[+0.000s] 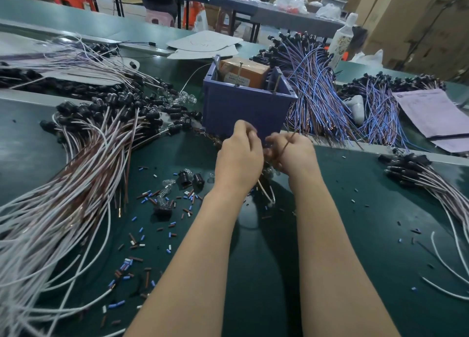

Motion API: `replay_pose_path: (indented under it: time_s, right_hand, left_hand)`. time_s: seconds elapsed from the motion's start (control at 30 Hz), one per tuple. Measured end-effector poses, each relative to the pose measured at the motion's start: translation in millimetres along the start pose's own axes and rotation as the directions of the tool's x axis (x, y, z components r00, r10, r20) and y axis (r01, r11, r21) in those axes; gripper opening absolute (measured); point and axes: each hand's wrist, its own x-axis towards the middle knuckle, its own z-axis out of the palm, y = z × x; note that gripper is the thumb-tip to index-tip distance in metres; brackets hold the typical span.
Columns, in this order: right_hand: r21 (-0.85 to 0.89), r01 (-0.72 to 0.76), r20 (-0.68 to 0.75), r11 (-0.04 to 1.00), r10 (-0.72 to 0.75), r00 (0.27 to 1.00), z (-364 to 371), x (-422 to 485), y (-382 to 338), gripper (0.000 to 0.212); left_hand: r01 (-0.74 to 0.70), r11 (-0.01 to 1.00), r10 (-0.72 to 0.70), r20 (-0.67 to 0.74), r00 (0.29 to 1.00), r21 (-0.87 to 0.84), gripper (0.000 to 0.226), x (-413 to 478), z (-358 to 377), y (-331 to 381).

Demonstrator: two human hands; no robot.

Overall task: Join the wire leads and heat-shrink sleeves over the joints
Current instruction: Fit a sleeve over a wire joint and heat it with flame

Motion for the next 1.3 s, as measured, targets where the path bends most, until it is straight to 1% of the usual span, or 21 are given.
replay_pose_path:
  time_s: [0.03,0.07,0.13,0.2,0.23,0.33,0.4,0.47,0.5,0.53,0.6,0.67,0.77,0.83,0.87,0.93,1.0,1.1,1.17,1.23,1.3]
  right_hand:
    - [-0.198,0.063,-0.005,0.978,-0.065,0.998,-1,-1,1,0.014]
    - [-0.360,0.118,0.013,0.925,-0.121,0.993,-1,-4,0,0.011]
    - [-0.562,0.151,0.097,0.813,-0.117,0.988,0,-10,-3,0.009]
    - [-0.675,0.144,0.165,0.724,-0.043,0.985,5,-15,-6,0.009]
    - [-0.709,0.135,0.167,0.693,-0.021,0.986,8,-16,-5,0.012]
    - [-0.750,0.134,0.138,0.648,-0.045,0.989,16,-19,-3,0.019]
    - [-0.706,0.153,0.107,0.691,-0.110,0.988,13,-18,-1,0.016]
    - [-0.590,0.177,0.057,0.788,-0.179,0.982,6,-18,0,0.012]
    - [-0.526,0.196,0.061,0.827,-0.193,0.979,2,-17,0,0.010]
    - [-0.468,0.212,0.094,0.858,-0.190,0.977,-1,-17,0,0.008]
    - [-0.385,0.220,0.205,0.896,-0.150,0.967,-5,-19,0,0.013]
    - [-0.357,0.208,0.299,0.911,-0.099,0.949,-6,-20,-2,0.016]
    - [-0.310,0.130,0.368,0.942,-0.007,0.930,-13,-20,-9,0.018]
    - [-0.261,0.064,0.328,0.963,0.026,0.944,-20,-19,-14,0.018]
    - [-0.255,0.069,0.267,0.964,0.001,0.964,-23,-17,-16,0.017]
    - [-0.250,0.171,0.108,0.953,-0.148,0.983,-25,-15,-16,0.013]
    - [-0.188,0.294,0.033,0.937,-0.293,0.956,-24,-15,-15,0.013]
    - [-0.167,0.339,0.073,0.926,-0.331,0.941,-20,-13,-10,0.018]
    - [-0.184,0.328,0.067,0.926,-0.322,0.945,-20,-9,-7,0.022]
    - [-0.147,0.297,0.074,0.943,-0.289,0.954,-20,-7,-4,0.021]
    - [-0.072,0.261,0.116,0.963,-0.252,0.961,-19,-6,-1,0.017]
  left_hand:
    - [0.040,0.998,-0.041,0.009,0.999,0.044,0.012,-2,0,-1]
    - [0.081,0.993,-0.082,0.010,0.997,0.091,0.012,-4,-1,-3]
    - [0.162,0.979,-0.163,-0.005,0.987,0.120,0.012,-6,-3,-8]
    - [0.248,0.967,-0.248,-0.001,0.969,0.056,0.012,-8,-6,-13]
    - [0.280,0.960,-0.280,0.002,0.960,0.023,0.012,-8,-8,-14]
    - [0.303,0.952,-0.303,0.000,0.953,-0.035,0.022,-6,-12,-15]
    - [0.292,0.955,-0.294,-0.034,0.955,-0.058,0.024,-5,-12,-17]
    - [0.294,0.948,-0.305,-0.087,0.949,-0.120,0.020,-3,-11,-19]
    - [0.306,0.935,-0.327,-0.095,0.940,-0.180,0.018,-3,-9,-20]
    - [0.324,0.913,-0.352,-0.077,0.933,-0.247,0.018,-2,-8,-18]
    - [0.347,0.878,-0.371,-0.010,0.929,-0.330,0.025,0,-4,-16]
    - [0.326,0.882,-0.334,0.035,0.942,-0.340,0.029,0,-3,-14]
    - [0.240,0.888,-0.255,0.013,0.967,-0.393,0.024,-3,-5,-12]
    - [0.181,0.919,-0.199,-0.016,0.980,-0.350,0.022,-3,-5,-13]
    - [0.158,0.934,-0.170,-0.011,0.985,-0.320,0.021,-3,-5,-13]
    - [0.117,0.957,-0.110,0.038,0.993,-0.267,0.020,-3,-3,-13]
    - [0.063,0.977,-0.043,0.101,0.994,-0.201,0.019,-5,-1,-12]
    - [-0.042,0.998,0.051,0.177,0.983,-0.056,0.017,-8,0,-12]
    - [-0.063,0.998,0.059,0.196,0.979,0.013,0.016,-9,0,-12]
    - [-0.048,0.999,0.044,0.186,0.982,0.020,0.019,-10,-1,-11]
    - [-0.025,0.999,0.029,0.181,0.983,-0.022,0.025,-10,-2,-10]
